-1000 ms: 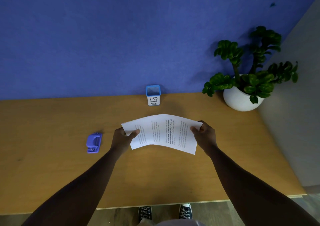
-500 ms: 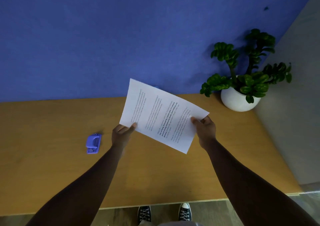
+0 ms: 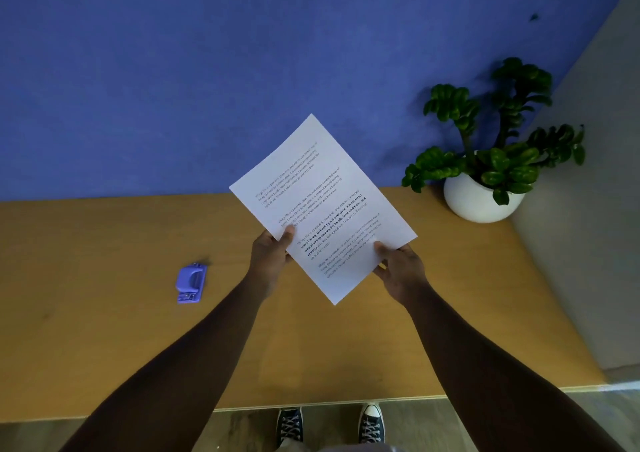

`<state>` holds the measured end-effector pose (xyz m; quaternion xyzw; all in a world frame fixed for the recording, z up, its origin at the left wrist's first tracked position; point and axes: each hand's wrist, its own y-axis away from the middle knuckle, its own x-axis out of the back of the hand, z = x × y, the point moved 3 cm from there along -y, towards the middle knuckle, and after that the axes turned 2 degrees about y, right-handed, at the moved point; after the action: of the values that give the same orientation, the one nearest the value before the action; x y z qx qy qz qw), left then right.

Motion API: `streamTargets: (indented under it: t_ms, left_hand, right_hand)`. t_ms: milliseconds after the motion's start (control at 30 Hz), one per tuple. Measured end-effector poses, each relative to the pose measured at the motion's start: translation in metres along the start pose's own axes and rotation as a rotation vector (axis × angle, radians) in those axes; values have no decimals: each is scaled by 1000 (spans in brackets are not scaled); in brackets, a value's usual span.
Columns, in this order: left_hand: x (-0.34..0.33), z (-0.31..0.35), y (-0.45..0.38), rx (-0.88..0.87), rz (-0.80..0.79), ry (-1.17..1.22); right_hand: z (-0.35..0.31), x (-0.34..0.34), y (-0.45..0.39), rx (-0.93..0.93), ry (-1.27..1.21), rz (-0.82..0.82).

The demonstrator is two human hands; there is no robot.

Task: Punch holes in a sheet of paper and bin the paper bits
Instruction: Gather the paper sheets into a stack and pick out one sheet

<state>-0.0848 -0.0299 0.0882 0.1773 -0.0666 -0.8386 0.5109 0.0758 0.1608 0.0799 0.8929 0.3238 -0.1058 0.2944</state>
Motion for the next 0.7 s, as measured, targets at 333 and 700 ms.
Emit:
streamTargets:
  t_ms: [333,700]
  left_hand:
    - [6,9,-2,-37,38,-111]
    - [9,9,-6,-25,38,-202]
  right_hand:
    - [2,19,4,-35,171,5]
    - [-1,28,2,-10,396,-13]
